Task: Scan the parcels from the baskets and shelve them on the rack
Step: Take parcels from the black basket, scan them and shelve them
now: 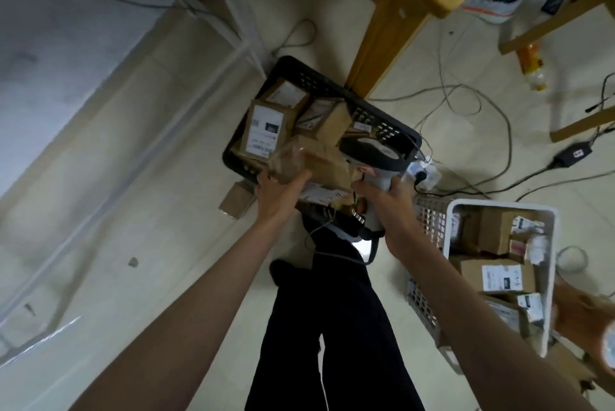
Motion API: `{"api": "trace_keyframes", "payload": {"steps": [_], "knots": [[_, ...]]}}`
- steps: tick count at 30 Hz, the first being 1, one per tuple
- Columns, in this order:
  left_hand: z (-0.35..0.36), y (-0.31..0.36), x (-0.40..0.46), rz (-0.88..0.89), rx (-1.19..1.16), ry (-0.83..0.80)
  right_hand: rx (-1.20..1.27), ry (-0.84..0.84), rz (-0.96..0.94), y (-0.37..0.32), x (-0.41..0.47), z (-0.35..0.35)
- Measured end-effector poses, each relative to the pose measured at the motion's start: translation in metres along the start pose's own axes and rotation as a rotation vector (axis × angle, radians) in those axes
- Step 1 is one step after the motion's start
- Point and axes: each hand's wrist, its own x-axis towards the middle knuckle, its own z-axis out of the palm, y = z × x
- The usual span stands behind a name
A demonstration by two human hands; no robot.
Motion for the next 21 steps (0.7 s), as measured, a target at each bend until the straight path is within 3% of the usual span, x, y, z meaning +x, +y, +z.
{"api": "trace_keyframes", "payload": {"steps": [4, 10, 16, 21], "knots": [[-0.067, 0.003, -0.064, -0.017, -0.186, 0.005, -0.055, -0.099, -0.07, -0.04, -0.064, 0.03], [-0.175, 0.014, -0.157, 0.105, -0.344, -0.028, -0.201, -0.269, -0.203, -0.097, -0.144, 0.079], [-0.281, 0.007, -0.264, 0.298, -0.534, 0.056, -0.212, -0.367, -0.373, -0.152, -0.229, 0.147], [-0.348, -0.001, -0.339, 0.371, -0.67, 0.204, -0.173, -0.574, -0.507, -0.182, -0.307, 0.199]]}}
